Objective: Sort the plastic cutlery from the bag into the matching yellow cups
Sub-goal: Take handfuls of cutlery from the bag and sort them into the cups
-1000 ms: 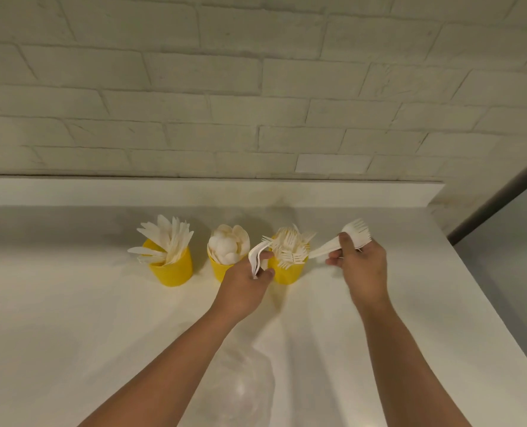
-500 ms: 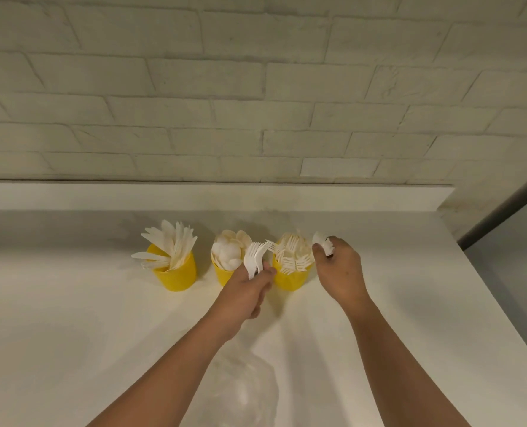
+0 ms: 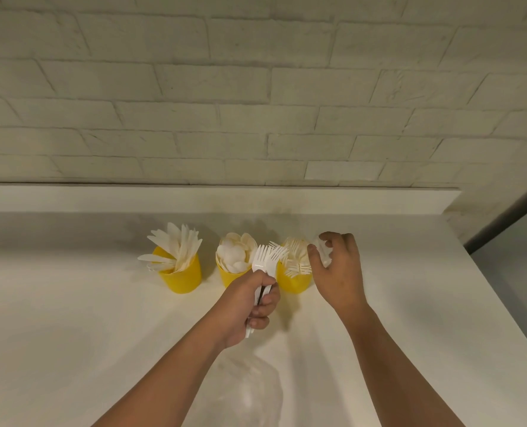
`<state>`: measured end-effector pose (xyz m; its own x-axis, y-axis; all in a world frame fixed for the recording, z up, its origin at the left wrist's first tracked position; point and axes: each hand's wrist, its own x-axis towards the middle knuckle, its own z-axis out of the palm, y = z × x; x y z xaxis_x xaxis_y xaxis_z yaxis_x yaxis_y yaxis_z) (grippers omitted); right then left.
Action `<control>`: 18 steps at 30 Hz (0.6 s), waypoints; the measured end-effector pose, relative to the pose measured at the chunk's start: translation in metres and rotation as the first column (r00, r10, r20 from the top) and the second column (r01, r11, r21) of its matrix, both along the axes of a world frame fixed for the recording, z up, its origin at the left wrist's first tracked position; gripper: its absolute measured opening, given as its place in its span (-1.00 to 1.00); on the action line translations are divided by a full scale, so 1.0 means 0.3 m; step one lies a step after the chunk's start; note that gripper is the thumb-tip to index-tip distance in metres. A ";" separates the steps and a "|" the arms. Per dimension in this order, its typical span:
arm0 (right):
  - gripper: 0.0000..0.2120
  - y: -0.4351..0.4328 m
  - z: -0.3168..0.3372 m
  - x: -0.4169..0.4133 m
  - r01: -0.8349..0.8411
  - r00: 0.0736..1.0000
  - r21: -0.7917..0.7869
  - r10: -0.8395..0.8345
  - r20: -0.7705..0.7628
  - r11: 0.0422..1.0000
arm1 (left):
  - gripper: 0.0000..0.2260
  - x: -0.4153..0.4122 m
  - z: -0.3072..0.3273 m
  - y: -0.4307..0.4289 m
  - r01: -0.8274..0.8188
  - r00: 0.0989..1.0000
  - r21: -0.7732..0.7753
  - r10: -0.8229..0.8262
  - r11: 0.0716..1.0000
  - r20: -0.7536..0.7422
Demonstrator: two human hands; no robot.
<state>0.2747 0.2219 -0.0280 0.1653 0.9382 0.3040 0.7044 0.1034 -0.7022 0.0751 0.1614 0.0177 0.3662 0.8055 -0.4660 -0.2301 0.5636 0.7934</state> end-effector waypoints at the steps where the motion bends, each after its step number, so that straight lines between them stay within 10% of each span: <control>1: -0.71 -0.004 0.004 0.001 0.002 1.000 0.016 -0.002 -0.002 1.000 | -0.72 -0.002 0.001 0.001 0.003 1.000 0.006 -0.003 1.000 0.000; 10: -0.30 -0.002 -0.030 -0.009 -0.055 0.901 -0.230 0.148 0.408 0.972 | -0.88 -0.008 0.030 0.000 0.002 0.999 0.032 -0.004 0.999 0.054; 18: -0.43 -0.031 0.045 -0.051 -0.041 0.998 -0.040 0.042 0.040 0.998 | -0.81 -0.026 0.011 0.008 0.027 0.991 -0.009 -0.026 1.000 0.132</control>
<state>0.2595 0.2127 -0.0144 0.1143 0.9554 0.2724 0.7282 0.1059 -0.6771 0.0672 0.1638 0.0209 0.4460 0.7900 -0.4207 -0.3173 0.5791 0.7510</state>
